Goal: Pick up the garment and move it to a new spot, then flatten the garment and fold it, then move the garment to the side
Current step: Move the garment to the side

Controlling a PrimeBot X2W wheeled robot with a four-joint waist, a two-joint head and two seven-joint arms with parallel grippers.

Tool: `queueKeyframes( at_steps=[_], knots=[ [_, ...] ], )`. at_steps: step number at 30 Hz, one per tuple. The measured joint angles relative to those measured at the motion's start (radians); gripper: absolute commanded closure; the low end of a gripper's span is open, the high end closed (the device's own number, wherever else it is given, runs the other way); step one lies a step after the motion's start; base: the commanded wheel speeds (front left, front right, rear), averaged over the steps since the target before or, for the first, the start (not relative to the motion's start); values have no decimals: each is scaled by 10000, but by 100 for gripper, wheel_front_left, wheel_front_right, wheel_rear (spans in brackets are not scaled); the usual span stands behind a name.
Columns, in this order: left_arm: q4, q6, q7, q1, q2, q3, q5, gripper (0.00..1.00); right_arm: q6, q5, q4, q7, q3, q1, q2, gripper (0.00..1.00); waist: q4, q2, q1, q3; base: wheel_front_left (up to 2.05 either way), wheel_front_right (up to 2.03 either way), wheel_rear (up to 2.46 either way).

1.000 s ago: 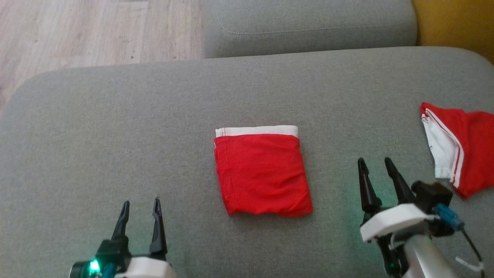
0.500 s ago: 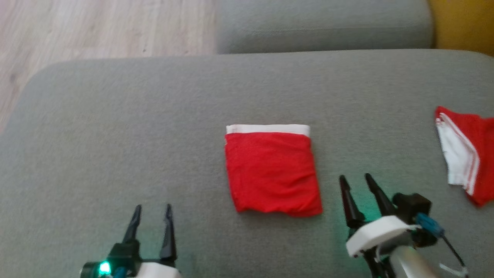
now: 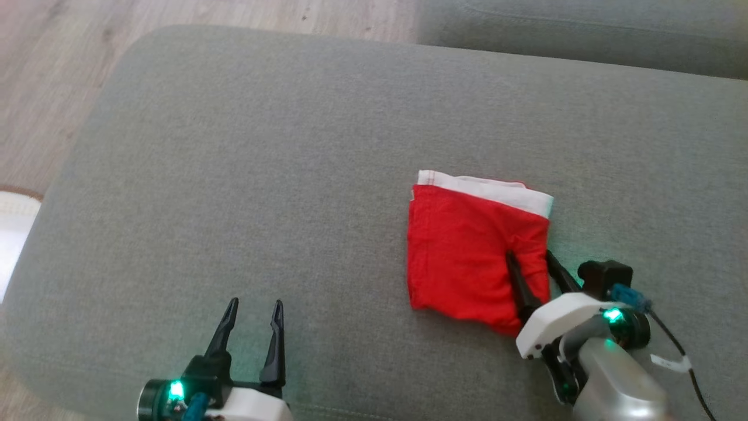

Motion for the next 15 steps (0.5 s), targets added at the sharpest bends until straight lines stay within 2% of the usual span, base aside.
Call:
queueKeyframes(
  at_steps=[1,2,8,15],
  knots=[
    [0,0,0,0,0,10,0,0,0,190,31,-15,94,-70,-6,79,28,0,-1,39,0,0,0],
    [-4,0,0,0,0,19,0,0,0,288,50,-12,203,-169,-19,100,13,0,0,57,0,0,0],
    [-123,-25,0,2,2,42,2,0,0,263,-571,79,-148,-236,36,100,-659,0,0,-42,0,0,0],
    [-198,-192,0,-92,12,-79,12,0,0,-157,-1055,79,-151,-104,27,100,-2450,0,0,-200,0,0,0]
  ],
)
